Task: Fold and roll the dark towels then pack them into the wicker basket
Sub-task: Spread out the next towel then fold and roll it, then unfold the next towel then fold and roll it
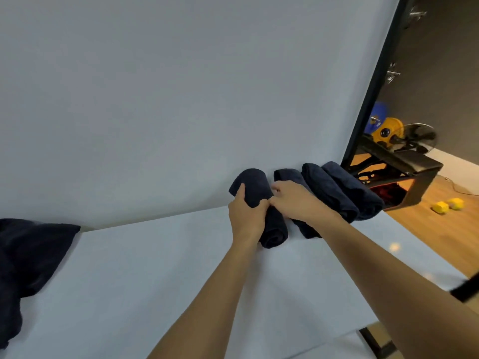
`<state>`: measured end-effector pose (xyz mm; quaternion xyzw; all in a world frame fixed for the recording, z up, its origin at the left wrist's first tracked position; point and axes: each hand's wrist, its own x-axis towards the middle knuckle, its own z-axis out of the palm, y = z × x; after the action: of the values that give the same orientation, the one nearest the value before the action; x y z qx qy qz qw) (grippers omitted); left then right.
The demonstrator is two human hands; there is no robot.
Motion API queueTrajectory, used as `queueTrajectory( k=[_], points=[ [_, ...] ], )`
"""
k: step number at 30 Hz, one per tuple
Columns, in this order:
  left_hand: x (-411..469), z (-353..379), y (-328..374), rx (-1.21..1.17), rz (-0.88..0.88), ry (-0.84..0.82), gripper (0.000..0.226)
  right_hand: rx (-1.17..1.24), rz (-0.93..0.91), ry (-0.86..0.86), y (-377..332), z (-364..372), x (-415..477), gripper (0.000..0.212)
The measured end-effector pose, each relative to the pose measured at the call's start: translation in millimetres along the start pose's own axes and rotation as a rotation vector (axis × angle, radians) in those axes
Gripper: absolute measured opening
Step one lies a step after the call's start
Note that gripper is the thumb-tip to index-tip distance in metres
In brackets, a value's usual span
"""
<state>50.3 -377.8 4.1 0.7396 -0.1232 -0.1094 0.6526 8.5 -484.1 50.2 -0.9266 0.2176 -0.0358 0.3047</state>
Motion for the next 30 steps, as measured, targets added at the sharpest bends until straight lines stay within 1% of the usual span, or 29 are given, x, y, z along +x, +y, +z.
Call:
queueTrajectory(
  k=[1, 2, 3, 4, 7, 10, 14, 17, 19, 22, 24, 25, 27, 28, 30],
  points=[
    [4.8, 10.6, -0.1, 0.055, 0.015, -0.003, 0.071, -0.130, -0.079, 0.092, 4.5, -1.4, 5.6, 0.028],
    [10.3, 21.1, -1.8, 0.118, 0.034, -0.007, 0.069, -0.174, -0.127, 0.140, 8.0, -2.8, 10.1, 0.038],
    [13.9, 30.7, -2.6, 0.187, 0.046, -0.014, 0.066, -0.192, -0.155, 0.158, 11.5, -4.4, 14.2, 0.040],
    [18.0, 40.3, -4.8, 0.246, 0.054, -0.010, 0.062, -0.232, -0.185, 0.164, 13.3, -5.7, 17.4, 0.040],
    [24.0, 63.9, -10.9, 0.357, 0.009, 0.028, 0.049, -0.402, -0.257, 0.085, 24.1, -5.5, 31.3, 0.033],
    [28.2, 76.3, -17.2, 0.379, -0.012, 0.048, 0.049, -0.488, -0.310, 0.018, 31.3, -6.5, 41.7, 0.030],
    [29.5, 77.4, -17.9, 0.348, 0.004, 0.040, 0.043, -0.512, -0.359, -0.016, 31.1, -10.3, 46.7, 0.032],
    [27.9, 74.5, -24.2, 0.490, -0.040, 0.004, 0.053, -0.521, -0.363, -0.037, 31.4, -9.5, 46.5, 0.026],
    [25.0, 65.9, -24.2, 0.546, -0.033, -0.035, 0.052, -0.516, -0.366, -0.030, 32.5, -7.1, 45.2, 0.019],
    [17.8, 49.9, -14.0, 0.522, -0.022, -0.115, 0.044, -0.542, -0.339, -0.005, 31.4, -5.3, 42.9, 0.021],
    [12.1, 39.2, -6.5, 0.472, -0.016, -0.133, 0.035, -0.579, -0.346, 0.050, 26.0, -3.4, 40.9, 0.023],
    [9.4, 32.7, -2.9, 0.453, 0.009, -0.122, 0.033, -0.599, -0.372, 0.098, 20.7, -1.4, 39.7, 0.022],
    [5.4, 12.7, 3.4, 0.451, 0.069, -0.072, 0.039, -0.591, -0.445, 0.176, 1.6, 6.3, 36.8, 0.022],
    [3.3, -1.4, 6.1, 0.460, 0.083, -0.042, 0.040, -0.562, -0.482, 0.184, -11.6, 12.1, 34.2, 0.025],
    [-1.8, -37.7, 12.1, 0.505, 0.104, 0.024, 0.039, -0.467, -0.542, 0.147, -41.3, 27.9, 27.1, 0.031]
  ],
)
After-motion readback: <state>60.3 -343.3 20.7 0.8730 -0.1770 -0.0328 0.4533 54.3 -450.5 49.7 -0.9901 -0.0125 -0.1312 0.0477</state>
